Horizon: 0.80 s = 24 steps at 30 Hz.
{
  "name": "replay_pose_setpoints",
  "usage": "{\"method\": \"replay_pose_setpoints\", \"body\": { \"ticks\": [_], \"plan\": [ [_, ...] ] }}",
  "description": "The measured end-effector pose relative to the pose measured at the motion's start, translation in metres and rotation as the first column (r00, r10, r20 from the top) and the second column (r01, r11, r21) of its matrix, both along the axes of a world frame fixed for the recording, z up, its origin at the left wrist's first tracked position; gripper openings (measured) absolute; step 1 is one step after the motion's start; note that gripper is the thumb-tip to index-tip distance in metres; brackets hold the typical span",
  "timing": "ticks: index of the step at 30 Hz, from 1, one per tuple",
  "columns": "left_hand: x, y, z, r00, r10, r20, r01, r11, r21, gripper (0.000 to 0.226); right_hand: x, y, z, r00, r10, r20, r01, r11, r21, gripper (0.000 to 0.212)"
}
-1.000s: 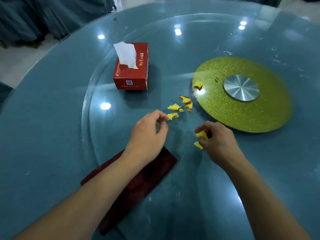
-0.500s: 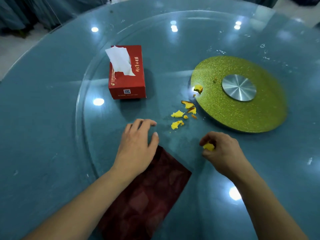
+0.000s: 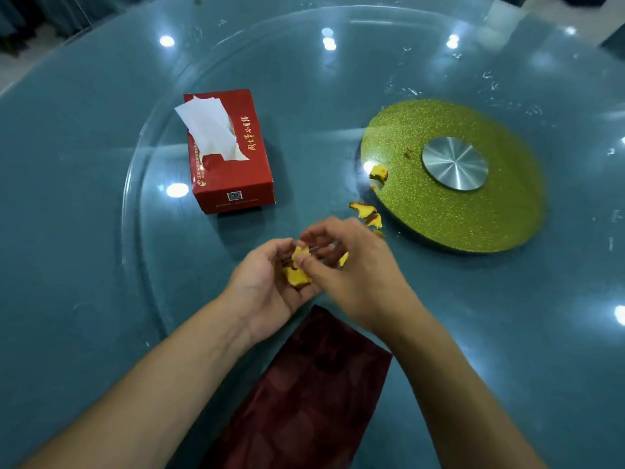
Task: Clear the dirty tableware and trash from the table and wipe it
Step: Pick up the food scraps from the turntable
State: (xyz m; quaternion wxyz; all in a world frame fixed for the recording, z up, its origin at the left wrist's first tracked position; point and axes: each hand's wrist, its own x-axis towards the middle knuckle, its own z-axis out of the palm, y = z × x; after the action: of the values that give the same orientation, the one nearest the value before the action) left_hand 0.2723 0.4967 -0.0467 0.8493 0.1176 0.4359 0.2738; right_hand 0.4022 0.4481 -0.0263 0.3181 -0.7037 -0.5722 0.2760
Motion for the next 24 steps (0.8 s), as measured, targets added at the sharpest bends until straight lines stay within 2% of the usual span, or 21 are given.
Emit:
{"method": "replay_pose_setpoints", "body": {
  "ticks": [2,3,5,7,9,12,16,18,24],
  "plan": [
    [-0.003,0.001,-0.003,1.0,0.005,-0.02,-0.004,1.0,0.011,0.036,0.021,0.004,0.001,0.988,-0.119,0.1,0.116,0.993,0.029,0.019],
    [-0.004,0.001,-0.006,0.999,0.004,-0.041,-0.003,1.0,0.013,0.038,0.034,0.007,0.0,0.969,-0.132,0.209,0.134,0.991,0.006,0.028],
    [-0.006,0.0,-0.009,0.998,-0.002,-0.068,0.004,1.0,0.018,0.04,0.057,0.012,0.001,0.911,-0.004,0.413,0.097,0.974,-0.204,0.065],
    [-0.007,-0.002,-0.011,0.997,-0.016,-0.074,0.017,1.0,0.019,0.043,0.068,0.018,0.001,0.849,0.188,0.495,0.056,0.898,-0.437,0.102],
    [-0.007,-0.005,-0.011,0.997,-0.018,-0.072,0.019,1.0,0.015,0.045,0.071,0.023,-0.002,0.811,0.286,0.51,0.031,0.85,-0.526,0.115],
    [-0.006,-0.007,-0.01,0.999,-0.012,-0.048,0.011,1.0,-0.006,0.045,0.073,0.028,-0.006,0.825,0.286,0.488,0.01,0.855,-0.519,0.101],
    [-0.005,-0.011,-0.008,0.999,-0.015,-0.035,0.014,0.999,-0.034,0.046,0.07,0.023,-0.01,0.869,0.229,0.438,-0.064,0.931,-0.358,0.053],
    [-0.004,-0.013,-0.008,0.999,-0.015,-0.028,0.013,0.999,-0.046,0.046,0.067,0.019,-0.014,0.886,0.207,0.415,-0.073,0.946,-0.315,0.037],
    [0.0,-0.021,-0.006,0.999,-0.032,-0.029,0.031,0.998,-0.062,0.046,0.059,0.01,-0.02,0.92,0.118,0.373,-0.014,0.962,-0.271,0.016]
  ]
}}
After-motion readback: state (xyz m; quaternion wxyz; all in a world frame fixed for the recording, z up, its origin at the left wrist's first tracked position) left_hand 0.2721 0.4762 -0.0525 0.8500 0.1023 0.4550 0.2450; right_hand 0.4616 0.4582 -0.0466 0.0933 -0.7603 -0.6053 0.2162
